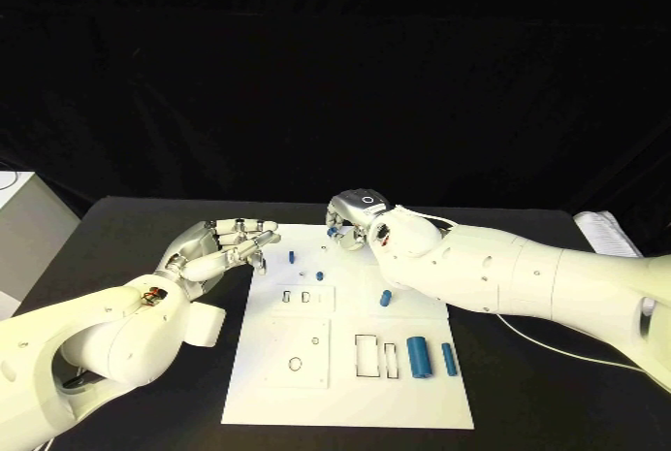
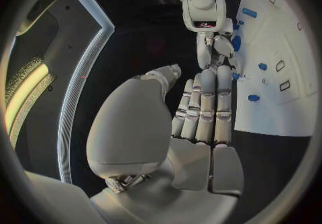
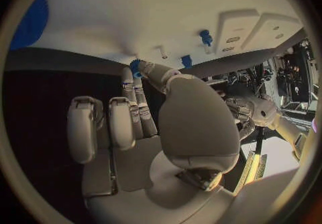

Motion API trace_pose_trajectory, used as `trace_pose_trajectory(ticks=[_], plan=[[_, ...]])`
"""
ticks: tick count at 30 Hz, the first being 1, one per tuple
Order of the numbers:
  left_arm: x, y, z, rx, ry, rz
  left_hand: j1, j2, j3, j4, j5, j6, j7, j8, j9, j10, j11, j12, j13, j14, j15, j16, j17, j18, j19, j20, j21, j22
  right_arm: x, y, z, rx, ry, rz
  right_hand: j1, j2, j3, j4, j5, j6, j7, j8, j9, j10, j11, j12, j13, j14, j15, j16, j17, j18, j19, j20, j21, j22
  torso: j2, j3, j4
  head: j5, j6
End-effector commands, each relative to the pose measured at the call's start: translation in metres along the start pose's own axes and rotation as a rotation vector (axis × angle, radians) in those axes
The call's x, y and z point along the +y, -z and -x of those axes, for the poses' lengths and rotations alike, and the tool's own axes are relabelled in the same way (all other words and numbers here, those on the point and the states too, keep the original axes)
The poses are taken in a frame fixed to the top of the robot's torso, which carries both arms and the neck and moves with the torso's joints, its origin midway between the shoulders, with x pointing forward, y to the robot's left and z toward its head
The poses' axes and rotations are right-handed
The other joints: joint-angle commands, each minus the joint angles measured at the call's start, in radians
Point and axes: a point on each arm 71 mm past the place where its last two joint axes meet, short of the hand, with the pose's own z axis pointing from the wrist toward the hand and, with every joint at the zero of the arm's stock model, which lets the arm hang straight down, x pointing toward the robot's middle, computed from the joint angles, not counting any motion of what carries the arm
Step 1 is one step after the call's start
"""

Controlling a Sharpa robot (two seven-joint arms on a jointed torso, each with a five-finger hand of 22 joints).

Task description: Assemble the parts on the task board

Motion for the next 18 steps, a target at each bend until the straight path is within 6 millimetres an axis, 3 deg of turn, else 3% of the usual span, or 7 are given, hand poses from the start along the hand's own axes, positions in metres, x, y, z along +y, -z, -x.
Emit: trace_pose_trajectory(ticks=[1, 18], plan=[[-0.0025, -0.0006, -0.0029, 0.022, 0.001, -0.009, -0.008, 0.003, 0.006, 0.001, -0.004, -0.005, 0.001, -0.004, 0.001, -0.006, 0.002, -0.004, 0.000, -0.004, 0.001, -0.007, -0.002, 0.013, -0.007, 0.000, 0.003, 0.001, 0.0010, -0.0013, -0.0016, 0.017, 0.024, 0.002, -0.006, -0.001, 0.007, 0.000, 0.006, 0.006, 0.001, 0.001, 0.001, 0.004, 0.003, -0.004, 0.001, 0.039, -0.007, 0.003, 0.000, -0.016, 0.020, -0.008, 0.003, 0.053, 0.001, -0.0009, 0.0007, 0.000, -0.001], [-0.0050, -0.0012, -0.0031, 0.026, -0.001, -0.012, -0.008, 0.003, 0.006, 0.001, -0.004, -0.005, 0.001, -0.004, 0.001, -0.006, 0.002, -0.004, 0.000, -0.004, 0.001, -0.007, -0.002, 0.013, -0.007, 0.000, 0.003, 0.001, 0.0010, -0.0073, -0.0063, 0.038, 0.040, -0.007, -0.010, -0.003, 0.007, 0.001, 0.006, 0.003, 0.002, 0.000, 0.002, 0.003, 0.003, -0.006, 0.000, 0.038, -0.006, 0.001, -0.005, -0.015, 0.017, -0.008, -0.001, 0.047, 0.003, -0.0007, 0.0006, 0.006, -0.003]])
